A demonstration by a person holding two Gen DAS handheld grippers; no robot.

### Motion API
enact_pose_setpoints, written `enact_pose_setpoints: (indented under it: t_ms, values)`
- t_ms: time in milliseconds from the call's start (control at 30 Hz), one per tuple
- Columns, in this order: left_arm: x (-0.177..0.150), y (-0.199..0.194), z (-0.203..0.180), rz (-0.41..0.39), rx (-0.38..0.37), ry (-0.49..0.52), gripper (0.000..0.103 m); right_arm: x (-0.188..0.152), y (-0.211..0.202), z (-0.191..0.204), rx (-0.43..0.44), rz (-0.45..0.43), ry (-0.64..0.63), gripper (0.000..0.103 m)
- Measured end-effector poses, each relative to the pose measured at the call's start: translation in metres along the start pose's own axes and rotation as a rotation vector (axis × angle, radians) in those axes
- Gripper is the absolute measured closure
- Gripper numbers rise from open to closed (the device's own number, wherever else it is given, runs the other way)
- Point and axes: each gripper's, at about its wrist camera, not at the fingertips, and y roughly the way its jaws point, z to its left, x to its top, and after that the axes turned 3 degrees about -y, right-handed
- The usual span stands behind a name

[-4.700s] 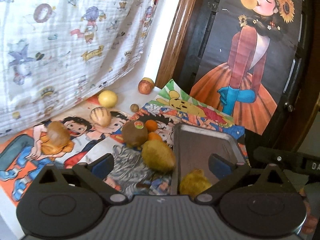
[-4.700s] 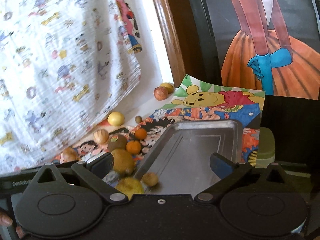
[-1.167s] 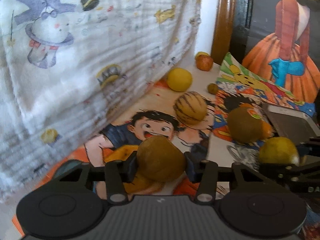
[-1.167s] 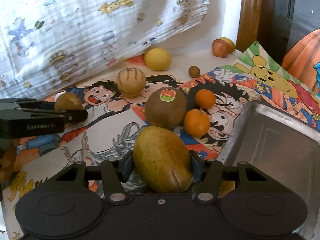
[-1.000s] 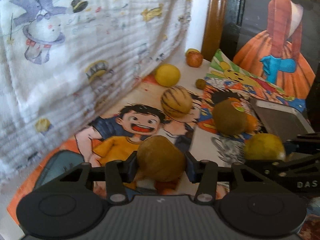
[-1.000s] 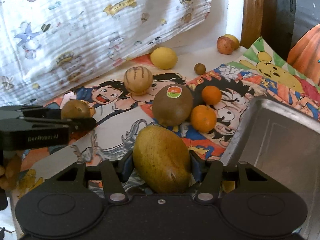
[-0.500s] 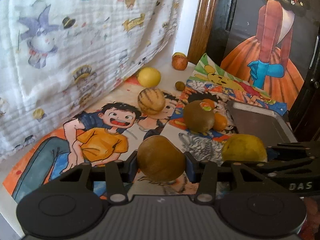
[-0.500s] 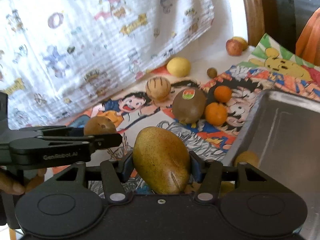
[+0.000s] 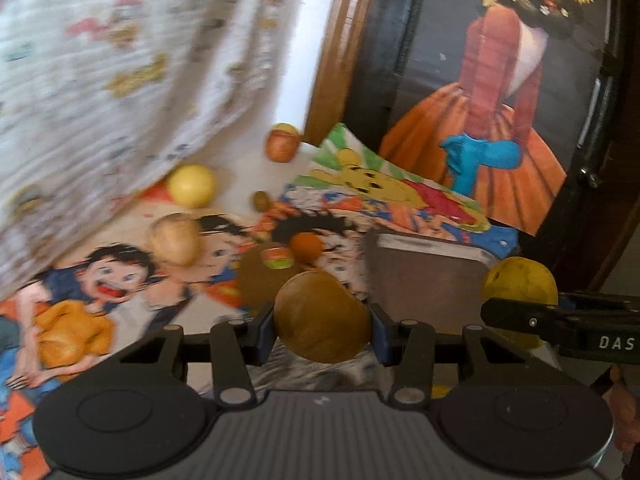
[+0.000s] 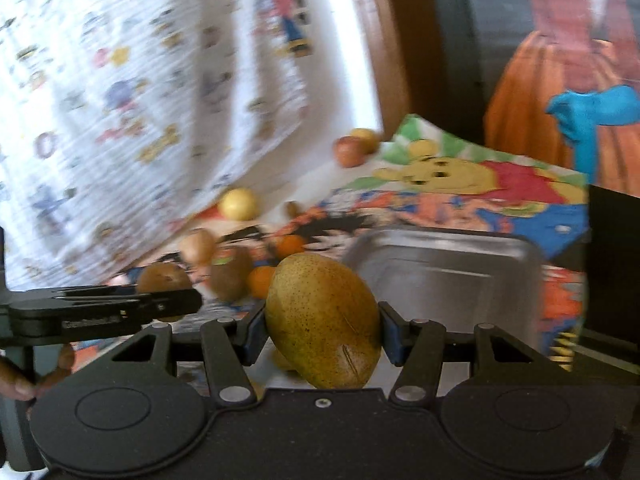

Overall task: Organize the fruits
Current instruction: 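Carry the brown fruit into the tray with the left tool while the right tool places the pear there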

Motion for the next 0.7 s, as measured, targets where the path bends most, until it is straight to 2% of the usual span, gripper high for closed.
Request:
enact_pose_setpoints:
  t_ms: [167,333,700]
  values:
    - [0.006,0.029,-0.028,0.031,-0.042,0.035,0.052,-0.007,0.0,-0.037,-0.068,0.001,0.03,0.045]
    - [0.009,0.054,-0.048,0.06,-0.076,0.075,0.052,-0.012,0.009,-0.061,-0.098,0.016,0.05,0.045]
    - [0.007,0.092,-0.071,0.125,-0.119,0.182,0.051,-0.018,0.029,-0.064,-0.157,0.034,-0.038,0.045]
